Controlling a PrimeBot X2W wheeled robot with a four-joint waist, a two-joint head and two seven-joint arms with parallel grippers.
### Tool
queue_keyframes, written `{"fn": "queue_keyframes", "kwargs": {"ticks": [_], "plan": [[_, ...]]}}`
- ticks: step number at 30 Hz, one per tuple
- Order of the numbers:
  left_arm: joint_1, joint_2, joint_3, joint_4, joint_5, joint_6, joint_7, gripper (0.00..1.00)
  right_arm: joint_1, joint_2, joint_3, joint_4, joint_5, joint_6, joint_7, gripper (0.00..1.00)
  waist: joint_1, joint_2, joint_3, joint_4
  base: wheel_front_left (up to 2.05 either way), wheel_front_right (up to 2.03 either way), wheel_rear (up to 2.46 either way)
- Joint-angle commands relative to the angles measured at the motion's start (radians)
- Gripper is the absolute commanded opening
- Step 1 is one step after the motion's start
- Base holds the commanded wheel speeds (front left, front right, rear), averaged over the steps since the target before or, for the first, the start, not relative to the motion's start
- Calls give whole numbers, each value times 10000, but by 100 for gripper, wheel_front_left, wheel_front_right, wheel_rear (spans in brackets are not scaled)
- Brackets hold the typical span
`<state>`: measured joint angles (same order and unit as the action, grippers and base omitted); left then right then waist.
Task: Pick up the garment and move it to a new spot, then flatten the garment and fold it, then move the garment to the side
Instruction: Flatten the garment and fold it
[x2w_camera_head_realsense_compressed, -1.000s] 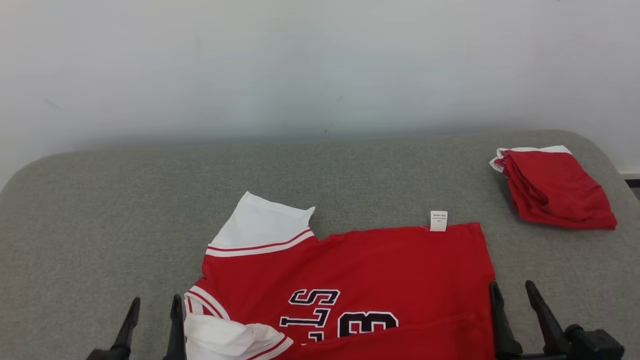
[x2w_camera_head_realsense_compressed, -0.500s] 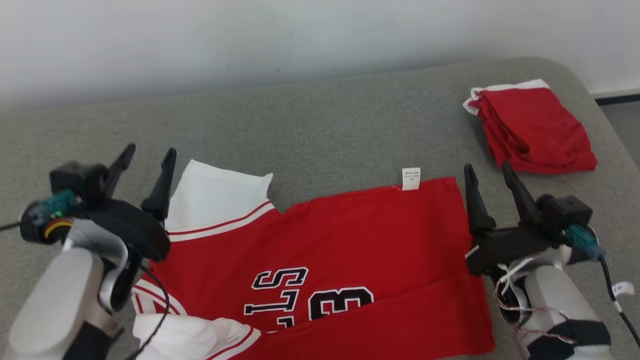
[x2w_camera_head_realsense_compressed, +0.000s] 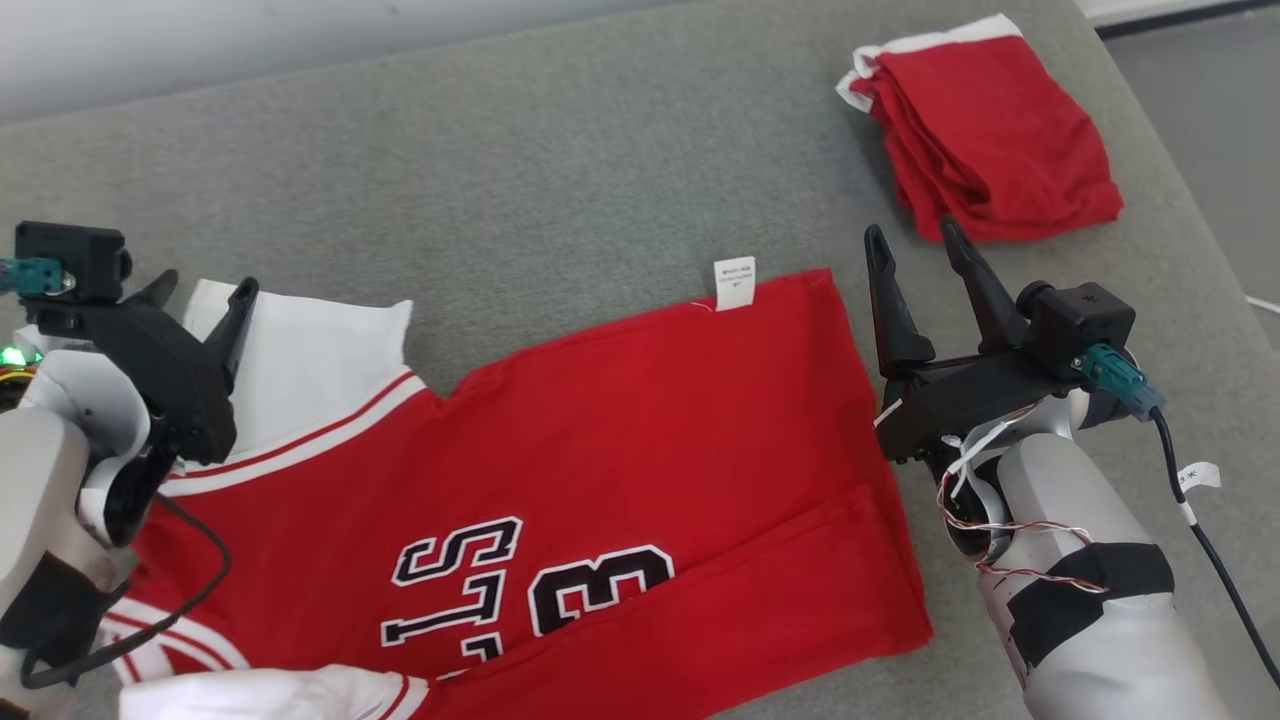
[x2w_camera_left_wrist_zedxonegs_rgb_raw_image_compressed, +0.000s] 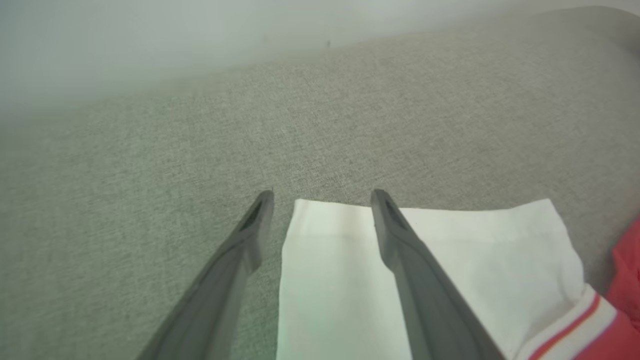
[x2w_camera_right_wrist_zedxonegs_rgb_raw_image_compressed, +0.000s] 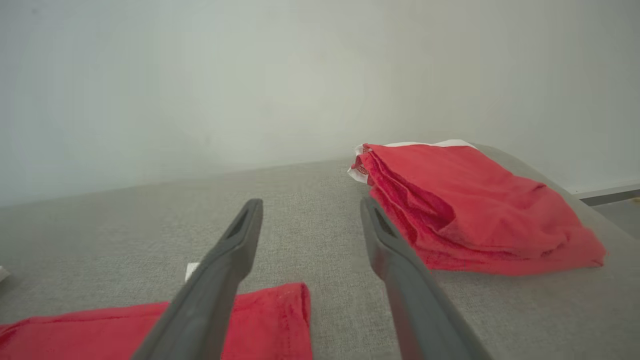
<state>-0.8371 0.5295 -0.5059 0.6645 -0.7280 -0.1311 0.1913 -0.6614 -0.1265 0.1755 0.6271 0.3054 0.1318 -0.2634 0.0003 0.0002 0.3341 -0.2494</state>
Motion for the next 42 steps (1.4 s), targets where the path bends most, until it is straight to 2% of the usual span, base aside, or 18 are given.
{"fn": "queue_keyframes", "kwargs": {"ticks": [1, 10, 11, 12, 19, 29, 31, 32, 33, 35, 37, 38, 42], "plan": [[-120, 83, -144, 137, -72, 11, 38, 100, -52, 34, 9, -8, 32, -19, -9, 100, -3, -2, 355, -370, 0, 0, 0], [-334, 141, -637, 1053, -406, 14, -266, 100, 34, 14, 32, 4, -61, -19, -10, 100, -3, -2, 386, -291, 0, 0, 0], [-423, 57, -728, 1170, -516, 14, -237, 38, 12, 14, 71, 49, -61, -19, -10, 100, -3, -2, 387, -260, 0, 0, 0], [-450, 17, -806, 1166, -581, 12, -281, 0, 10, 9, 107, 88, -58, -19, -10, 100, -3, -2, 381, -235, 0, 0, 0], [-568, 35, -1209, 1022, -891, 14, -790, 0, -193, -134, 540, 1061, 233, -19, -7, 100, -3, -2, 148, 59, 0, 0, 0], [-684, -135, -1847, 349, -1287, 14, -1696, 0, -1161, -406, 1221, 2895, 761, -19, 891, 100, -3, -2, 12, 798, 0, 0, 0], [-720, -170, -1969, 301, -1370, 14, -1790, 0, -1346, -467, 1312, 3107, 826, -19, 893, 96, -3, -2, 59, 910, 0, 0, 0], [-734, -182, -2030, 287, -1395, 14, -1839, 0, -1404, -490, 1343, 3261, 845, -19, 963, 70, -3, -2, 85, 953, 0, 0, 0], [-761, -189, -2083, 279, -1423, 14, -1884, 0, -1453, -519, 1376, 3438, 836, -19, 1072, 49, -3, -2, 115, 989, 0, 0, 0], [-817, -189, -2182, 261, -1487, 14, -1956, 0, -1604, -523, 1447, 3697, 848, -19, 1188, 40, -3, -2, 173, 1050, 0, 0, 0], [-869, -166, -2255, 256, -1557, 13, -2057, 0, -1756, -524, 1470, 3913, 867, -19, 1202, 3, -3, -2, 212, 1092, 0, 0, 0], [-891, -157, -2294, 263, -1596, 13, -2099, 0, -1809, -503, 1484, 3996, 887, -19, 1167, 0, -3, -2, 224, 1106, 0, 0, 0], [-956, -106, -2454, 306, -1719, 13, -2259, 0, -2015, -539, 1526, 4193, 929, -19, 904, 0, -3, -2, 235, 1156, 0, 0, 0]]}}
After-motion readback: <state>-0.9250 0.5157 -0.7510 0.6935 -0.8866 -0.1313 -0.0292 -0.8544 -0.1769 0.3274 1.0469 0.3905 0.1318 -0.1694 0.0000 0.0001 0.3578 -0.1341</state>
